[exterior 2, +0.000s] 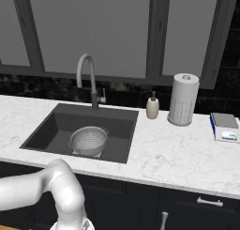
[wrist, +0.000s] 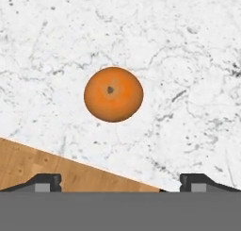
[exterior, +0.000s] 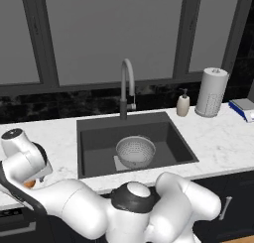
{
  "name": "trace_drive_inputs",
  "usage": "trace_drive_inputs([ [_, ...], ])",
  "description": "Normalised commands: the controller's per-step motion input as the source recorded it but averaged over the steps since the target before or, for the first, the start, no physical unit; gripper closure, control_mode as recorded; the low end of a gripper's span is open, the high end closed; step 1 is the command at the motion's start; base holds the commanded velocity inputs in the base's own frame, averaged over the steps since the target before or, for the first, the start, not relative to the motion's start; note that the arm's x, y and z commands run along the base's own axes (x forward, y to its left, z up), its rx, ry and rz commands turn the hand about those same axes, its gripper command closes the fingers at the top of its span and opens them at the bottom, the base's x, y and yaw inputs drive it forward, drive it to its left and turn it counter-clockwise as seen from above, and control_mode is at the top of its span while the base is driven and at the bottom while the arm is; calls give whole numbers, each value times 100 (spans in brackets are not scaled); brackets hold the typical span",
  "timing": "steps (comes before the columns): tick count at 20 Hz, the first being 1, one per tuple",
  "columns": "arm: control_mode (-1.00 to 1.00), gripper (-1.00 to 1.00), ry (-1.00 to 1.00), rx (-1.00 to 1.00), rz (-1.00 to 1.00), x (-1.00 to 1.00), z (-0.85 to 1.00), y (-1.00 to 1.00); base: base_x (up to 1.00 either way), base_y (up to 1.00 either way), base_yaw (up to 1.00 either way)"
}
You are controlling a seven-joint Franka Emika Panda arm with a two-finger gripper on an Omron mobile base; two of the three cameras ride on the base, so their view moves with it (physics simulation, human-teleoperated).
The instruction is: Put the colander in the sink, put the tangerine in the colander, and turn on the sink faucet and pour water over the colander.
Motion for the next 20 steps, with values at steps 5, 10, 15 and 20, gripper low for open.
trace_drive_inputs([
  [5, -100, -100, -9, 6, 0, 10, -17, 0, 0, 0, 0],
  [10, -100, -100, -4, 6, 0, 24, -13, 0, 0, 0, 0],
  [15, -100, -100, 0, 1, 0, 25, -9, 15, 0, 0, 0],
  [20, -100, -100, 0, 0, 0, 28, -7, 35, 0, 0, 0],
])
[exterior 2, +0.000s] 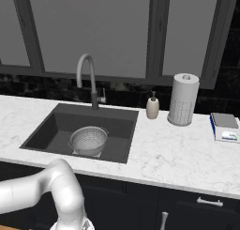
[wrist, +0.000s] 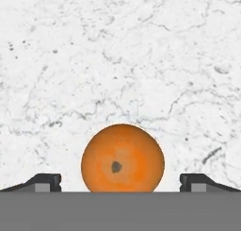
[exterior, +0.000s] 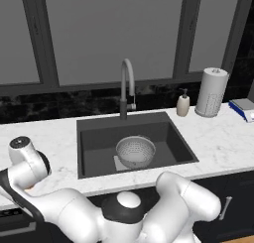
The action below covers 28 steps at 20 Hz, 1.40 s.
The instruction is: Put the colander in the sink, put the tangerine in the colander, and turn on the sink faucet and pour water over the colander.
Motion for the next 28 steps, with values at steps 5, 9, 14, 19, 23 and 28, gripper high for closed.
trace_drive_inputs([
  [5, -100, -100, 0, 0, 0, 23, -8, 19, 0, 0, 0],
  [9, -100, -100, 0, -4, 0, -1, -30, 0, 0, 0, 0],
  [14, -100, -100, 1, -7, -1, -5, -44, 0, 0, 0, 0],
  [19, -100, -100, 0, -2, 0, 2, -37, 0, 0, 0, 0],
  [23, -100, -100, 1, 0, -2, 1, -54, -6, 0, 0, 0],
  [28, -100, -100, 3, 0, -11, -35, -74, -25, 0, 0, 0],
])
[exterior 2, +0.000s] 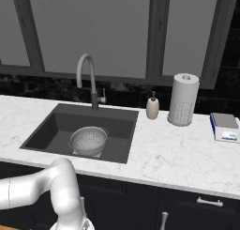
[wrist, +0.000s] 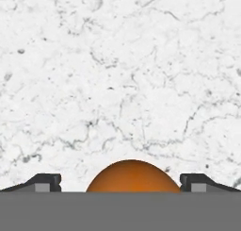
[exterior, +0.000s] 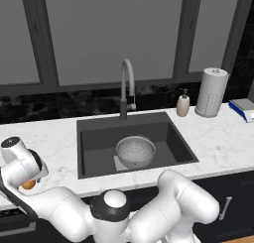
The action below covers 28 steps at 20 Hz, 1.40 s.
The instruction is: Put the colander in the sink, put the tangerine in the colander, and turn on the sink faucet and pour water over the colander.
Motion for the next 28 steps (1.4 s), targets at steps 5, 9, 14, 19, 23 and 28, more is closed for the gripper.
trace_drive_inputs([
  [5, -100, -100, 1, 0, -13, -30, -75, -15, 0, 0, 0],
  [9, -100, 100, 0, 0, -13, -9, -76, -9, 0, 0, 0],
  [14, -100, 100, -5, 0, -12, -4, -65, -20, 0, 0, 0],
  [19, -100, 100, -23, 18, -5, -72, 54, -67, 0, 0, 0],
  [23, -100, 100, -6, 22, -9, -38, 100, -99, 0, 0, 0],
  [28, -100, 100, 0, 17, -11, 0, 74, -100, 0, 0, 0],
])
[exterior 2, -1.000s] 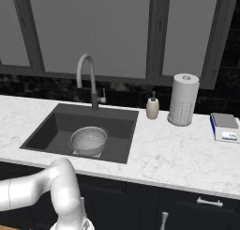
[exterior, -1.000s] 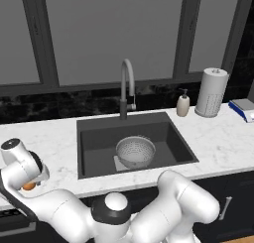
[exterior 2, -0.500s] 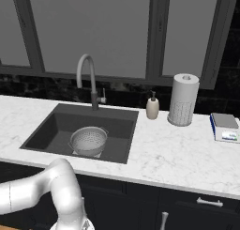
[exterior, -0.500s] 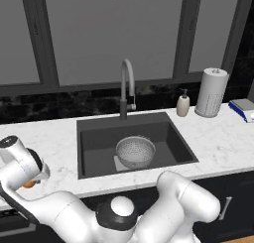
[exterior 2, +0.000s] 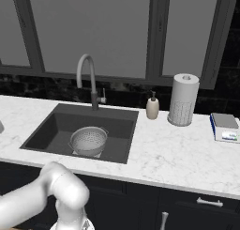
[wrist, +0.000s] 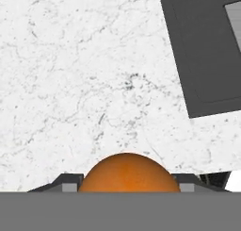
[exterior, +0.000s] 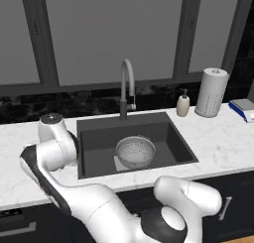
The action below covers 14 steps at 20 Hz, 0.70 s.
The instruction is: Put the colander in the sink, put the tangerine in the colander, and turn on the sink faucet and pour water over the colander.
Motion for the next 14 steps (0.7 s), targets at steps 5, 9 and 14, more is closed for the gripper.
trace_drive_inputs([
  [5, -100, 100, 2, 5, -13, 0, 67, -100, 0, 0, 0],
  [9, -100, 100, 10, 0, -14, 4, 49, -100, 0, 0, 0],
  [14, -100, 100, 14, -1, -15, 8, 27, -100, 0, 0, 0],
])
